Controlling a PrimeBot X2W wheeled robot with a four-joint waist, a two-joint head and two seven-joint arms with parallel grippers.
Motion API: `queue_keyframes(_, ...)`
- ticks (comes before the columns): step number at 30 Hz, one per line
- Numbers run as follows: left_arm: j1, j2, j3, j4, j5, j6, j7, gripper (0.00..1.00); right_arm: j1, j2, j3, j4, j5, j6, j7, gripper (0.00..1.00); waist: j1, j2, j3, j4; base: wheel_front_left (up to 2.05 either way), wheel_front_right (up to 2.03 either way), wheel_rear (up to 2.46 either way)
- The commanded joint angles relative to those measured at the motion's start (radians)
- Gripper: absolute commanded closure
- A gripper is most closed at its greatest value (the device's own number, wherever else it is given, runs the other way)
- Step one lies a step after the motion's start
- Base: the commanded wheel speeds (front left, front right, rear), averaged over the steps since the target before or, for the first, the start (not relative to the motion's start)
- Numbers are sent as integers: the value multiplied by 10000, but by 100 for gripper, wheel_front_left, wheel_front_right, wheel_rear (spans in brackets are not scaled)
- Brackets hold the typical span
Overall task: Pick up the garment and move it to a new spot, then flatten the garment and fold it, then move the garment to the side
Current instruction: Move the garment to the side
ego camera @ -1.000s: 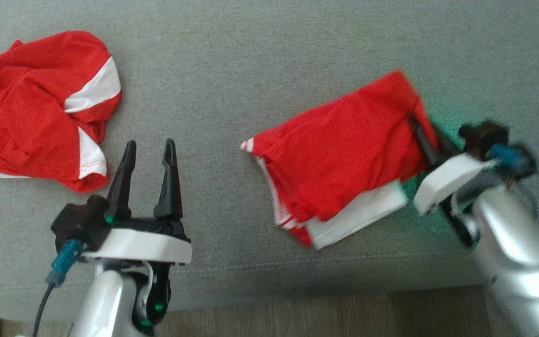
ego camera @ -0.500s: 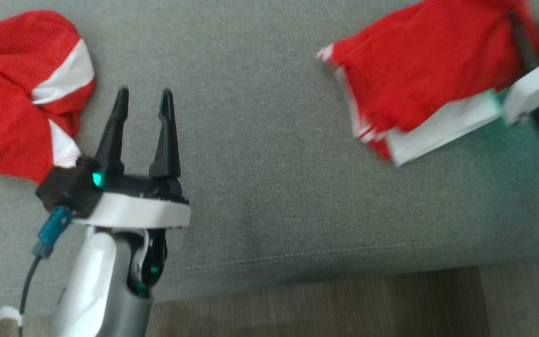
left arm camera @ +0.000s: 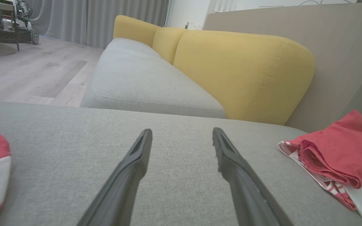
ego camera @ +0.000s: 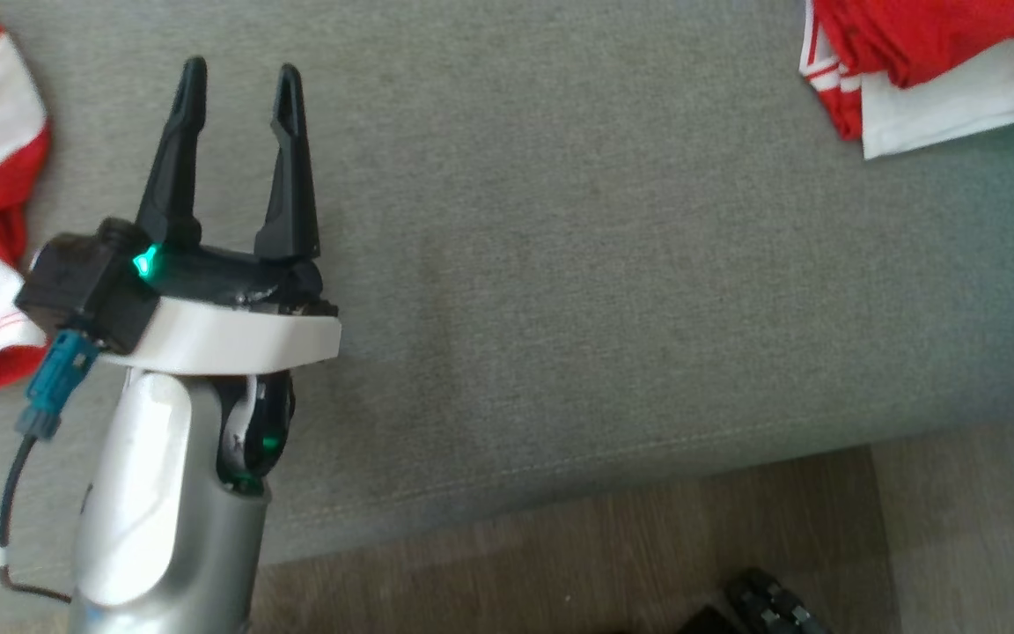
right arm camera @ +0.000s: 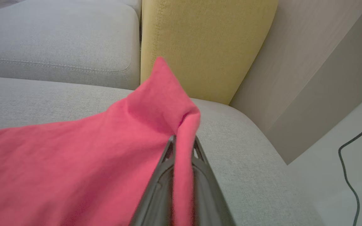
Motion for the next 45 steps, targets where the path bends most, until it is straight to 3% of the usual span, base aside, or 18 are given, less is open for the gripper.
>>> queue_keyframes(1,-217,79,311,-374,129,-90,-51,0,-162,-97,-129,-254,-185,-4,-137,100,-1,0,210,-180,0,0,0)
queue_keyframes(20,-395,79,254,-359,189,-233,-51,0,-153,37,-1536,-992,-812,-4,-246,100,-1,0,652,-197,0,0,0)
queue_keyframes(22,-389,79,267,-341,193,-239,-51,0,-112,133,-1688,-1046,-921,-4,-248,41,-1,0,635,-198,0,0,0)
queue_keyframes(24,-379,79,284,-303,192,-234,-51,0,-53,377,-1837,-1115,-715,-4,-249,2,-1,0,572,-205,0,0,0)
queue_keyframes(30,-321,79,310,-220,91,-200,-51,0,90,396,-1753,-1634,-1012,-4,-249,0,-1,0,273,-215,0,0,0)
queue_keyframes(37,-3,79,303,-231,-397,38,-51,0,668,1264,-1163,-3116,-922,-4,59,0,-1,0,-850,15,0,0,0)
queue_keyframes(45,664,79,448,-342,-770,346,-51,0,2368,2228,-496,-4573,-478,-4,317,0,-1,0,-2051,514,0,0,0)
